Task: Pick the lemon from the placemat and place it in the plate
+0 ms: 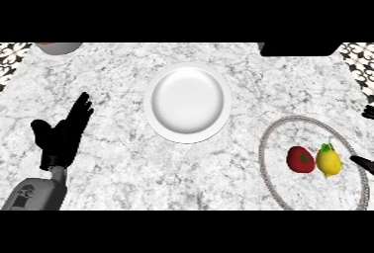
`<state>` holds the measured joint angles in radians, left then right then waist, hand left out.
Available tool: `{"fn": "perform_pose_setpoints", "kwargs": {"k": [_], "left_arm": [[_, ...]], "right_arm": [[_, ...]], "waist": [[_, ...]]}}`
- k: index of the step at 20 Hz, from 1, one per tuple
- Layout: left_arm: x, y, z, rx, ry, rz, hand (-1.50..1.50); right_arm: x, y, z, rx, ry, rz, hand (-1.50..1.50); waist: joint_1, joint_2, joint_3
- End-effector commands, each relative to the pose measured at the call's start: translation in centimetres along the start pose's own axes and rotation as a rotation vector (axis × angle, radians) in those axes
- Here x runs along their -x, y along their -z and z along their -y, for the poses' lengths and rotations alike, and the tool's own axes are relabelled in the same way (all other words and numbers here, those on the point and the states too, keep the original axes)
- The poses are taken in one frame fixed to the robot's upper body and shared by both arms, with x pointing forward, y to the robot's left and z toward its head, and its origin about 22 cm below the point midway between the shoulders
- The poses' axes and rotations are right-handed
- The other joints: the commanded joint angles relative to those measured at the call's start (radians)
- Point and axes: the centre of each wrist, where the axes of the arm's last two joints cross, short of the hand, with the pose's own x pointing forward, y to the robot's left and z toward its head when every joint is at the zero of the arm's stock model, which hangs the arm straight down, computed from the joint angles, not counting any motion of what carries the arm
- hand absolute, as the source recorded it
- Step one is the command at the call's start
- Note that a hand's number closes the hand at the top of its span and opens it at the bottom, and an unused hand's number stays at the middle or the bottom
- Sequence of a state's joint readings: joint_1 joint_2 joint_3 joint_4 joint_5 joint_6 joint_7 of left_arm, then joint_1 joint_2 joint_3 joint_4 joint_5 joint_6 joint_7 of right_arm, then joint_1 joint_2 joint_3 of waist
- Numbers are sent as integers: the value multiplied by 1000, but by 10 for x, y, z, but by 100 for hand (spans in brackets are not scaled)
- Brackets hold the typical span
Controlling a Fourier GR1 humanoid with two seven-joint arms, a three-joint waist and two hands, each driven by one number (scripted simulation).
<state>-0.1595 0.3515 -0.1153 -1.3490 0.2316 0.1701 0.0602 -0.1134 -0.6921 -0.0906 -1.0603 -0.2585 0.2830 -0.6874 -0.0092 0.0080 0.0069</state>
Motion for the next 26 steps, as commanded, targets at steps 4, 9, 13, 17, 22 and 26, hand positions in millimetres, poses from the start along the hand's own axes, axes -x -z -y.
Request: {"fn": "perform_pose_setpoints", "kwargs": {"k": [4, 9, 13, 17, 22, 26], "left_arm": [[-3, 6, 3, 25, 5, -6, 0], [-2, 6, -5, 7, 23, -11, 0], [-2, 3, -10, 12, 21, -2, 0], [8, 1, -14, 14, 13, -39, 0], [-19, 4, -11, 19, 17, -19, 0], [-18, -5, -6, 6, 34, -12, 0]], "right_arm": [[29, -45, 28, -201, -199, -15, -150], [22, -39, 49, -247, -305, -68, -150], [14, -13, 40, -305, -336, -94, -150], [18, -14, 40, -392, -393, -194, -150], [14, -17, 31, -460, -540, -234, -150], [9, 1, 13, -480, -625, -265, -150]], "waist": [[25, -1, -4], [14, -6, -6], [12, -8, -7], [13, -7, -7], [10, -9, -7], [11, -9, -7]]}}
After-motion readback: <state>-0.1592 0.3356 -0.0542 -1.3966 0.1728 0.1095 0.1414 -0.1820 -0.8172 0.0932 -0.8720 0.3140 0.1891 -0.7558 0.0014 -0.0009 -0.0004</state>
